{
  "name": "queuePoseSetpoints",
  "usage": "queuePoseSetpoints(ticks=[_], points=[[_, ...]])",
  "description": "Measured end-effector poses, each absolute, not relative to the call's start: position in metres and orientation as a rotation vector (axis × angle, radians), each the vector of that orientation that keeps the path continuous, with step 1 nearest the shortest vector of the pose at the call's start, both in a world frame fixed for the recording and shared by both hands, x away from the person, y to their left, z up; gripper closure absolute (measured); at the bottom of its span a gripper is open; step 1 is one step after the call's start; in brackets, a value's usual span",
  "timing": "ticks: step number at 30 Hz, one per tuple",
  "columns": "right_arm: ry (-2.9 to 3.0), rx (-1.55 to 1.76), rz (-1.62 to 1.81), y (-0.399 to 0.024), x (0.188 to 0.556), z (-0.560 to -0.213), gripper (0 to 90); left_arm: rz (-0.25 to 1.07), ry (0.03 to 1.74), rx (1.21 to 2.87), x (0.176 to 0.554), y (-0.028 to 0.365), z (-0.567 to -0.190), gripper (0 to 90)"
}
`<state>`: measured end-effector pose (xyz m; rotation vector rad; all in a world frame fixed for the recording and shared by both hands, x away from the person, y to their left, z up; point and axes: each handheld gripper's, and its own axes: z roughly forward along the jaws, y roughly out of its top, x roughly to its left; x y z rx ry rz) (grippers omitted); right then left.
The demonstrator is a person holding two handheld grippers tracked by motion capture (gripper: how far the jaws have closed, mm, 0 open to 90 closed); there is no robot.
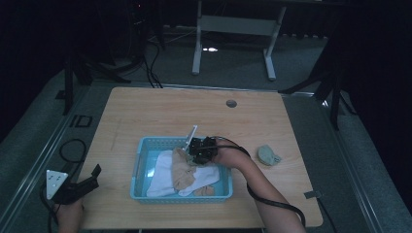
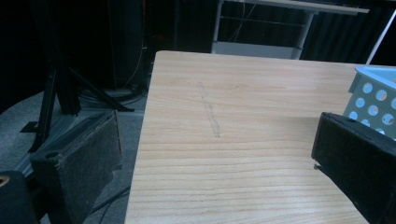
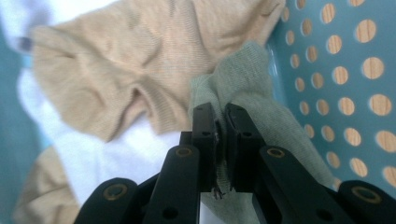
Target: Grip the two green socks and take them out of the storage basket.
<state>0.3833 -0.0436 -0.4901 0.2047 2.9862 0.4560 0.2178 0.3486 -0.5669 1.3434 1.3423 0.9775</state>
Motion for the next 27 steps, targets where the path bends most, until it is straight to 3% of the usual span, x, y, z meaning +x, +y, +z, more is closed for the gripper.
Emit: queuePoseSetpoints(ticks=[27], points=[[2.891,0.166,0.764,-0.078,0.361,-0.413,83.3,0.979,1.347,1.347,0.218,0.348,-0.567,1.5]])
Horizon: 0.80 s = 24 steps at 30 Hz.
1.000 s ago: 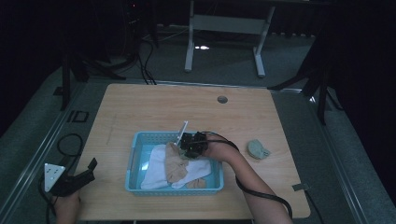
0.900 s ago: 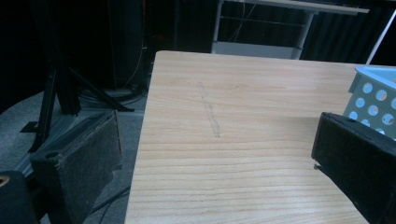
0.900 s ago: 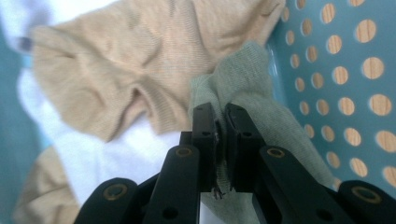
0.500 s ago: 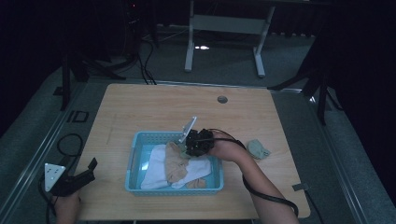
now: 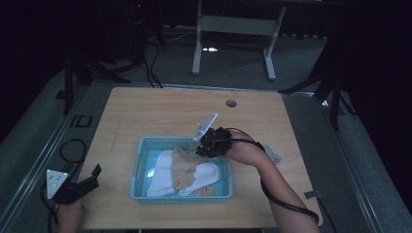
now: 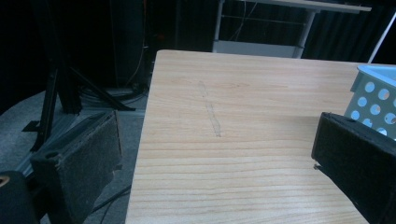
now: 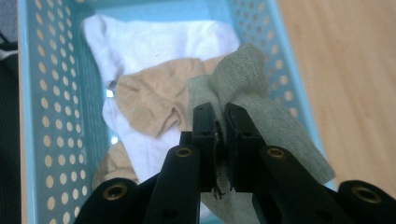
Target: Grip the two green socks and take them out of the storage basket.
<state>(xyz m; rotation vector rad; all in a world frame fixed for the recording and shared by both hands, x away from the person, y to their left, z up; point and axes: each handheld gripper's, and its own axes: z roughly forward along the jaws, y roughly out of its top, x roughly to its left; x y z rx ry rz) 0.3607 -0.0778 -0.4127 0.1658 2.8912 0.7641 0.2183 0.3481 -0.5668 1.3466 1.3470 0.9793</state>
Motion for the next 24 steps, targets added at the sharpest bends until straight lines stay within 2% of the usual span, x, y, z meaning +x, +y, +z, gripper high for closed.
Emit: queuePoseSetpoints(ticks=[12,17,24], points=[[2.739,0.328,0.893,-0.135,0.369,-0.374,83.2,0.982,1.350,1.346,0.218,0.348,-0.567,1.5],[2.710,0.425,0.877,-0.163,0.373,-0.377,83.2,0.987,1.355,1.344,0.219,0.347,-0.567,1.5],[2.690,0.527,0.826,-0.189,0.382,-0.399,83.2,0.988,1.356,1.346,0.219,0.347,-0.567,1.5]])
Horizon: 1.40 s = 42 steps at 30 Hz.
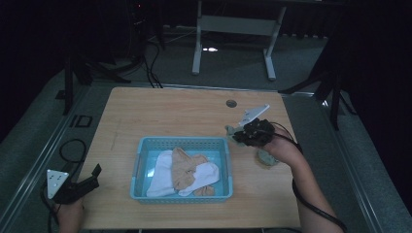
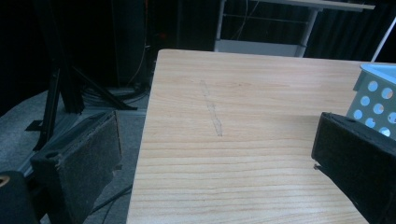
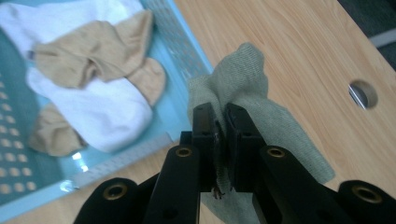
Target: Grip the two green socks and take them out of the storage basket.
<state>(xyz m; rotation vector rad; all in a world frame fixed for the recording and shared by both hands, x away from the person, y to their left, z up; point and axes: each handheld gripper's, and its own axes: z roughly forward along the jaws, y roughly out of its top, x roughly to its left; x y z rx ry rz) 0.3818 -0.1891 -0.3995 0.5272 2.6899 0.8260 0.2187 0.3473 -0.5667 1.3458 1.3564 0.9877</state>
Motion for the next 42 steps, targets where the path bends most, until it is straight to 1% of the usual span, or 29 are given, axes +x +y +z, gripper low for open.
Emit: queuePoseSetpoints(ticks=[12,19,24,25,32,42], points=[[2.707,0.697,0.780,-0.216,0.397,-0.449,83.2,0.986,1.354,1.347,0.219,0.347,-0.567,1.5],[2.752,0.775,0.753,-0.218,0.406,-0.479,83.1,0.985,1.352,1.348,0.219,0.348,-0.567,1.5],[2.750,0.806,0.753,-0.218,0.412,-0.492,83.1,0.983,1.351,1.348,0.218,0.348,-0.567,1.5],[2.752,0.823,0.751,-0.217,0.414,-0.499,83.1,0.983,1.349,1.348,0.218,0.348,-0.567,1.5],[2.747,0.865,0.740,-0.213,0.421,-0.516,82.9,0.982,1.348,1.348,0.218,0.348,-0.567,1.5],[2.766,0.886,0.726,-0.211,0.422,-0.523,81.7,0.982,1.347,1.347,0.218,0.348,-0.567,1.5]])
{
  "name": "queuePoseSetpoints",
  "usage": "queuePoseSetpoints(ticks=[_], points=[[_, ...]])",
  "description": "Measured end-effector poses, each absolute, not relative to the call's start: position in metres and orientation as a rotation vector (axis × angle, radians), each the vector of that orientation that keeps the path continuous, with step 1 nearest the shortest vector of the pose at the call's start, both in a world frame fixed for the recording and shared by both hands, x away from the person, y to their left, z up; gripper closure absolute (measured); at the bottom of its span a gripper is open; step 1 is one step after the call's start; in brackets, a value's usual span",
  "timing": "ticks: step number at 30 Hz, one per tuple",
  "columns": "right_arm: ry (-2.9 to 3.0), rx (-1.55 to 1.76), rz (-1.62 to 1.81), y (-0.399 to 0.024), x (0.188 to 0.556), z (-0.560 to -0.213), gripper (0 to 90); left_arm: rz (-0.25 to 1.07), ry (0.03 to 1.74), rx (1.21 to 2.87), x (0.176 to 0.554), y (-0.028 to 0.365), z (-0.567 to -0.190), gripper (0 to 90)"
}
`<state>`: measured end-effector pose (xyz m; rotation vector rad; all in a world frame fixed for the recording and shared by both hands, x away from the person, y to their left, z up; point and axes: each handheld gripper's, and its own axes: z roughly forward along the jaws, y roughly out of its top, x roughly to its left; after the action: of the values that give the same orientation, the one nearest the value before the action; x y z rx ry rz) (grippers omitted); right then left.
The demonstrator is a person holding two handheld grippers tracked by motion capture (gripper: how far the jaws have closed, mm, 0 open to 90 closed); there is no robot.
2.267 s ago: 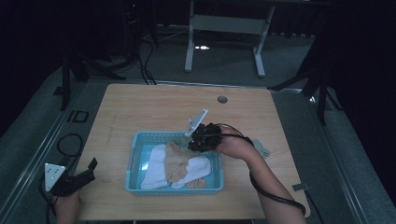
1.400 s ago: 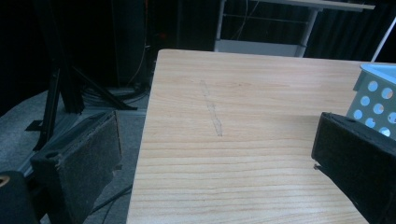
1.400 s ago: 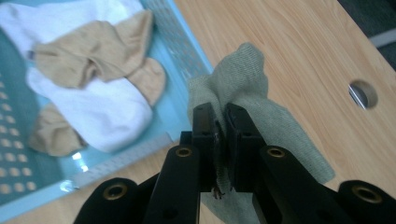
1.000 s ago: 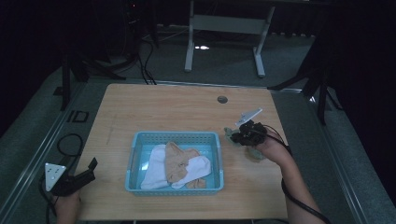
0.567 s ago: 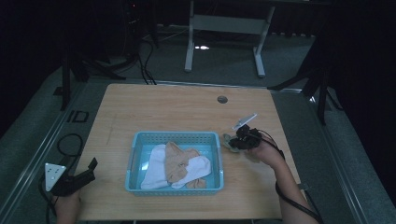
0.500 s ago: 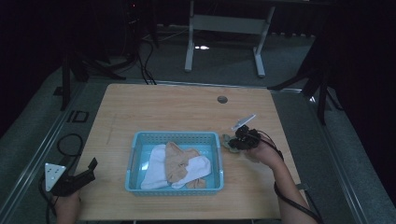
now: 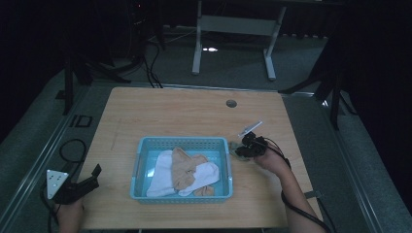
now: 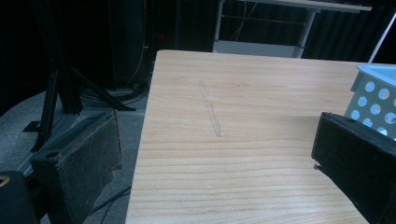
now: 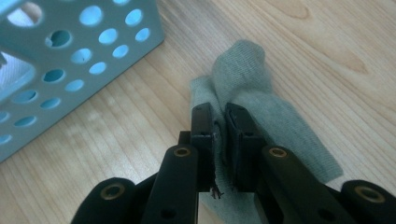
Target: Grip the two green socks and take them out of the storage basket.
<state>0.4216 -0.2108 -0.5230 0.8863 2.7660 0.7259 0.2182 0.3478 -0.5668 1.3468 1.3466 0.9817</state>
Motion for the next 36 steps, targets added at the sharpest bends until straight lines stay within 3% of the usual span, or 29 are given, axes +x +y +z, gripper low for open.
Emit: queuePoseSetpoints(ticks=[13,29,36], points=[[2.757,0.823,0.771,-0.217,0.411,-0.501,59.5,0.982,1.348,1.347,0.218,0.348,-0.567,1.5],[2.731,0.803,0.877,-0.228,0.399,-0.488,17.4,0.982,1.350,1.346,0.218,0.348,-0.567,1.5],[2.694,0.796,0.947,-0.241,0.393,-0.483,13.7,0.982,1.352,1.346,0.218,0.348,-0.567,1.5]])
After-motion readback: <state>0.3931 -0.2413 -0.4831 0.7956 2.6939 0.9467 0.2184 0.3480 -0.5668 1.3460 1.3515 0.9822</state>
